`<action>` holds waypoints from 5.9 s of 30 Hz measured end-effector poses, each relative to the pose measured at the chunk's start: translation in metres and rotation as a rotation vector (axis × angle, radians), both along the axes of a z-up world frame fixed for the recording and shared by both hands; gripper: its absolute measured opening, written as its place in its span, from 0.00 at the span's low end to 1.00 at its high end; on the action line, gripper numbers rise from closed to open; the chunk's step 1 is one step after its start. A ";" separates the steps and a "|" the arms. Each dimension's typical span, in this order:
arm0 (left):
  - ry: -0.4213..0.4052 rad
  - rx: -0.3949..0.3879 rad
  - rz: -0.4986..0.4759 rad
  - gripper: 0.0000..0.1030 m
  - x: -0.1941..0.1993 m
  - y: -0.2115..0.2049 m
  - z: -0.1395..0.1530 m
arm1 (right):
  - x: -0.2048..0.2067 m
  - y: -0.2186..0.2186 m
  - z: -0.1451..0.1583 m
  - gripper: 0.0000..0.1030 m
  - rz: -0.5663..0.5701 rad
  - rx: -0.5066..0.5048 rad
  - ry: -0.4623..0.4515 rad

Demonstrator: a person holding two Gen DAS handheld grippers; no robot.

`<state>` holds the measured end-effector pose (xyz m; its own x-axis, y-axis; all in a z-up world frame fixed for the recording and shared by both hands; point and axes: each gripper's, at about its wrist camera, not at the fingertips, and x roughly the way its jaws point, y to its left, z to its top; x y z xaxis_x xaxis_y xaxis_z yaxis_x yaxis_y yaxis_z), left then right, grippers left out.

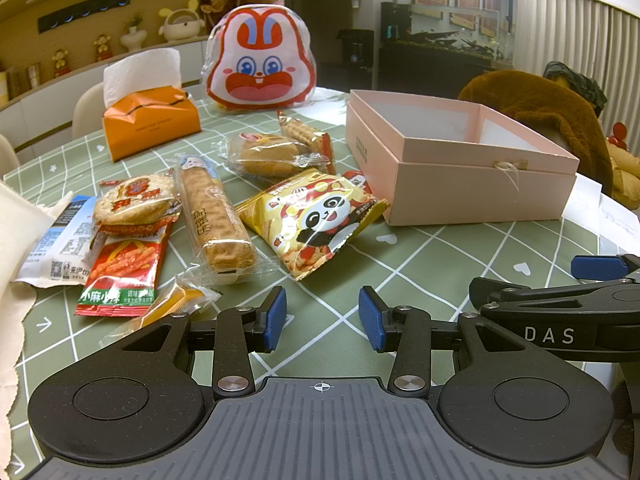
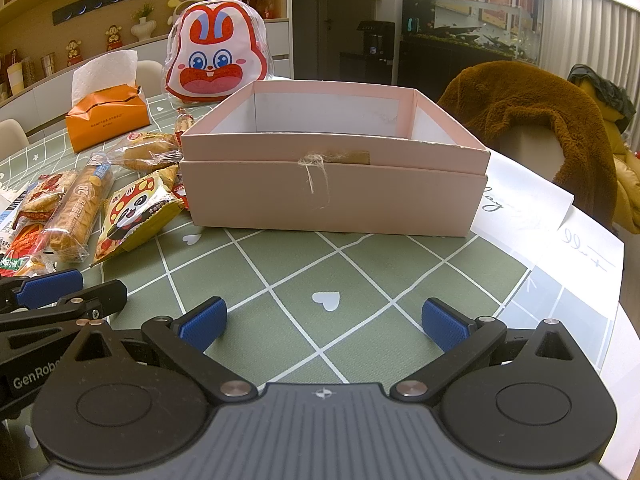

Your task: Organize snacks

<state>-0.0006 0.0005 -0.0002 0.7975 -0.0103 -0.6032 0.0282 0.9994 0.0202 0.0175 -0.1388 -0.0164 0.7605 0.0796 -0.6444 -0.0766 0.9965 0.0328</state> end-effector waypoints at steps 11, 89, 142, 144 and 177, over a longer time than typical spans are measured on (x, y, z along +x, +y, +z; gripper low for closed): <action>0.000 -0.001 0.002 0.45 0.000 0.000 0.000 | 0.000 0.000 0.000 1.00 0.000 0.000 0.000; 0.291 0.015 -0.140 0.45 0.038 0.117 0.024 | 0.015 0.120 0.058 0.37 0.125 0.101 0.526; 0.391 -0.060 -0.179 0.35 0.013 0.087 0.031 | -0.035 0.096 0.042 0.36 0.146 0.116 0.444; 0.389 -0.071 -0.189 0.35 0.015 0.086 0.033 | -0.042 0.088 0.043 0.36 0.136 0.114 0.454; 0.169 -0.150 -0.385 0.28 0.018 0.018 0.147 | -0.047 0.001 0.129 0.25 0.092 0.186 0.271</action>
<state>0.0172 0.0189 0.1473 0.6086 -0.3848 -0.6940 0.3893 0.9069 -0.1615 -0.0294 -0.1379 0.1131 0.5479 0.2750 -0.7900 -0.1299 0.9609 0.2445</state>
